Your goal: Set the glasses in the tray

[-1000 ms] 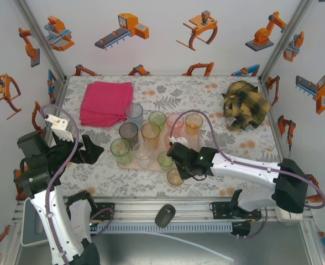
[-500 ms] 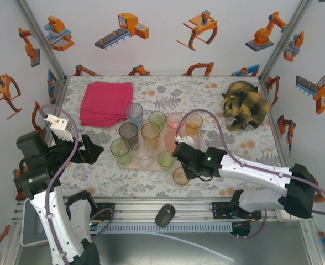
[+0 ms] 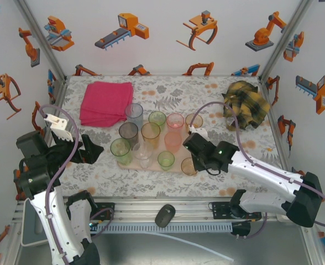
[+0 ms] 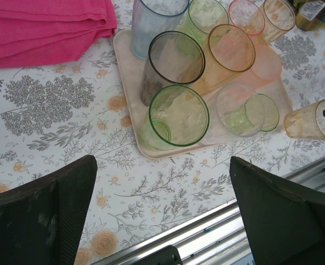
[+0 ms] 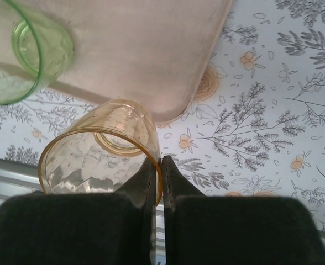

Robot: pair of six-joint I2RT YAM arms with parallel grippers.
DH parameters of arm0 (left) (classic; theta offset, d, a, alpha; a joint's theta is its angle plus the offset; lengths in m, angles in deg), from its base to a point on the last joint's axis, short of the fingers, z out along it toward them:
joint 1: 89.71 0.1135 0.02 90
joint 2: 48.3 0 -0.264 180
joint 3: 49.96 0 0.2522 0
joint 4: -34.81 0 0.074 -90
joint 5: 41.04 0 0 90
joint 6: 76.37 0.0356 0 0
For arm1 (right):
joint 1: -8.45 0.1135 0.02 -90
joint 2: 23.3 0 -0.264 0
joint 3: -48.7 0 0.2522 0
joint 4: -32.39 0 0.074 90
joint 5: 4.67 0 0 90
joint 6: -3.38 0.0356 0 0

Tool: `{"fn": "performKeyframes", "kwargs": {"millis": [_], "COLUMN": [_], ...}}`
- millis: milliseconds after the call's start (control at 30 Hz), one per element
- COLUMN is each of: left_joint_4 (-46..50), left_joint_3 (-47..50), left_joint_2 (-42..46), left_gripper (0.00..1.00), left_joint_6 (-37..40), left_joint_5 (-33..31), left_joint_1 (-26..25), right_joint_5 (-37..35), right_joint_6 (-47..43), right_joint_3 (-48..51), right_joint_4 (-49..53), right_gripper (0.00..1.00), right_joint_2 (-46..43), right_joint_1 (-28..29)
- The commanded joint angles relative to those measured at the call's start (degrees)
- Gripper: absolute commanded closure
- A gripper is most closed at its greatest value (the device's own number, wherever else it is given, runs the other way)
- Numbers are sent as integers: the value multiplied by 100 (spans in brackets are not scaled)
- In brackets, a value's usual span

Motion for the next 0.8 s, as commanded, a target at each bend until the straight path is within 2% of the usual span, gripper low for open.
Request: {"fn": "performKeyframes", "kwargs": {"millis": [0, 267, 767], "left_joint_4": [-36, -77, -44], "left_joint_3": [-147, -63, 16], "left_joint_2": [6, 73, 249], "left_gripper": [3, 3, 3], "left_joint_6": [-34, -100, -144], "left_joint_5": [210, 290, 290], "left_joint_1": [-16, -16, -12], "right_joint_5": [-93, -103, 200], "right_joint_6": [-59, -469, -923], "right_joint_3": [-295, -362, -513], "right_joint_4": [49, -496, -1383], "right_gripper": [93, 92, 91], "right_joint_2": [-74, 222, 1334], "right_joint_1": [-329, -1234, -1877]}}
